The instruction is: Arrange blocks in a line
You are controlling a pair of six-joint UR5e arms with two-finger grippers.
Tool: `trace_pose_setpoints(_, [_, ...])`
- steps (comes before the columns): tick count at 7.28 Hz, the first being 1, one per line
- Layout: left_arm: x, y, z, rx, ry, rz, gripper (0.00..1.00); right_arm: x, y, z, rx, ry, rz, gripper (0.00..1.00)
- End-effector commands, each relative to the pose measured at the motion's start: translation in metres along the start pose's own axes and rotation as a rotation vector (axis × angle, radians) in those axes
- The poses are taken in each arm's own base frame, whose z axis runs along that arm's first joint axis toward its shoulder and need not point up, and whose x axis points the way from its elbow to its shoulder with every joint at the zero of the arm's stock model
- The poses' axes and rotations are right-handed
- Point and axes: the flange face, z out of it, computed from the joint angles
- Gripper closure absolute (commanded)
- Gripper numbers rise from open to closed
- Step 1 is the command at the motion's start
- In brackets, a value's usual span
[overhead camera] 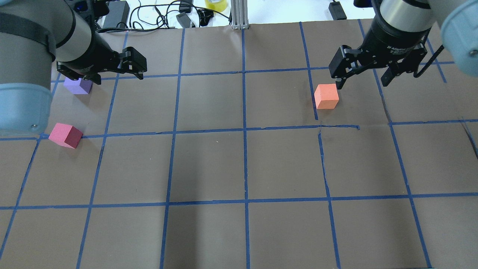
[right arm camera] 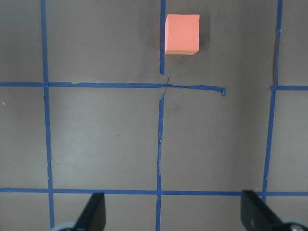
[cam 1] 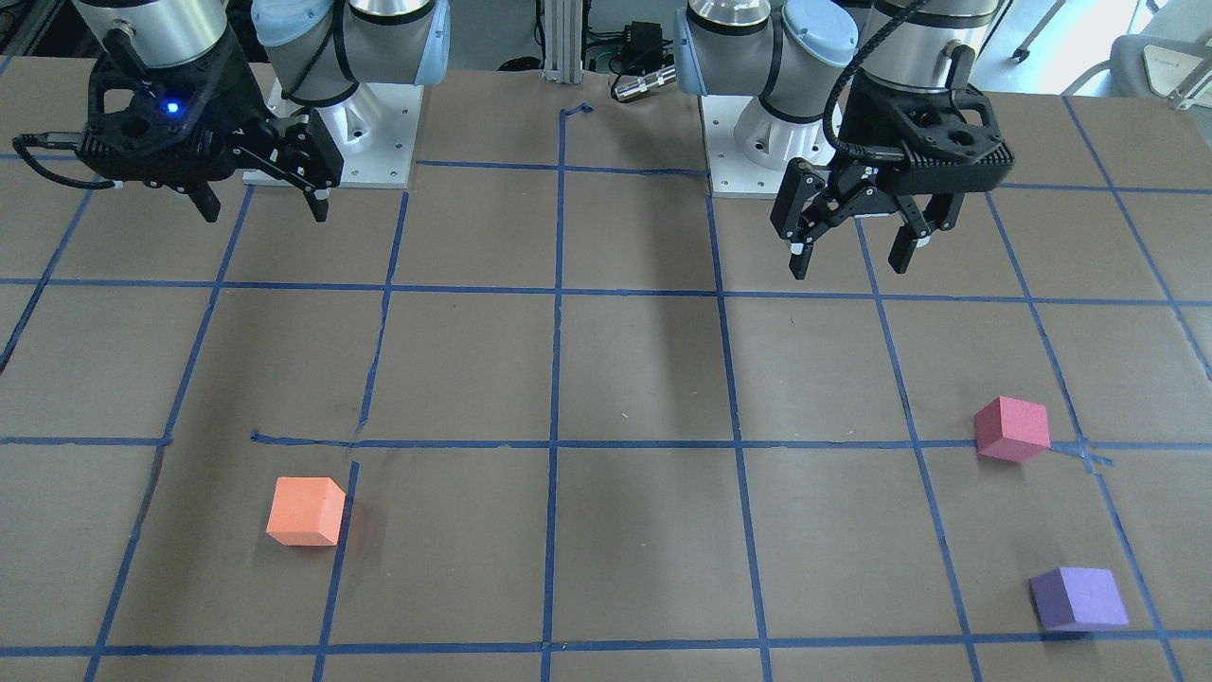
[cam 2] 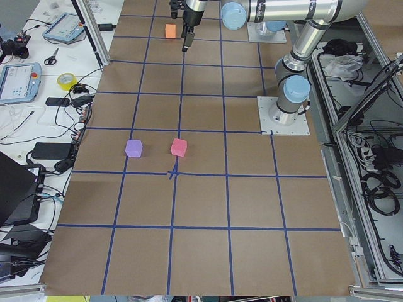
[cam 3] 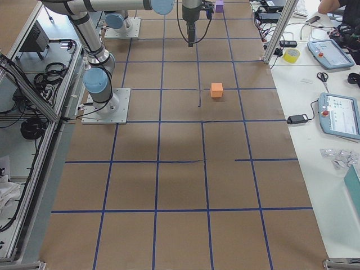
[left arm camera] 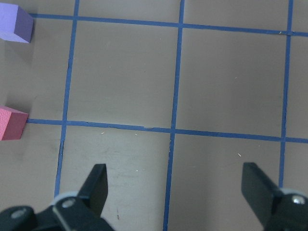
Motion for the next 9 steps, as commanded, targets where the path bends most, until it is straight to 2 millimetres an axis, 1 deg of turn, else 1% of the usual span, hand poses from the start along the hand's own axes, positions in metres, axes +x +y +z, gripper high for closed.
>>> trace_pose_setpoints(1, [0.001,0.000,0.001,-0.005,0.002,0.002,0.00,0.000,0.000,0.000,-0.001,0.000,0.000,0.00])
trace_pose_setpoints(2, [-0.001,0.000,-0.001,0.001,0.000,-0.001,0.00,0.000,0.000,0.001,-0.002,0.002,0.000,0.00])
trace_pose_setpoints(3, [0.001,0.001,0.002,-0.008,-0.001,0.003,0.00,0.000,0.000,0.000,-0.001,0.002,0.000,0.00])
trace_pose_setpoints(4, [0.001,0.009,-0.004,-0.002,-0.004,0.008,0.00,0.000,0.001,0.000,-0.001,0.002,0.000,0.00])
trace_pose_setpoints(5, [0.001,0.010,-0.004,0.001,0.003,0.005,0.00,0.000,0.000,0.000,-0.002,0.002,0.000,0.00])
trace_pose_setpoints(9, [0.001,0.009,-0.001,0.000,0.000,0.004,0.00,0.001,-0.002,0.002,-0.004,0.005,-0.008,0.00])
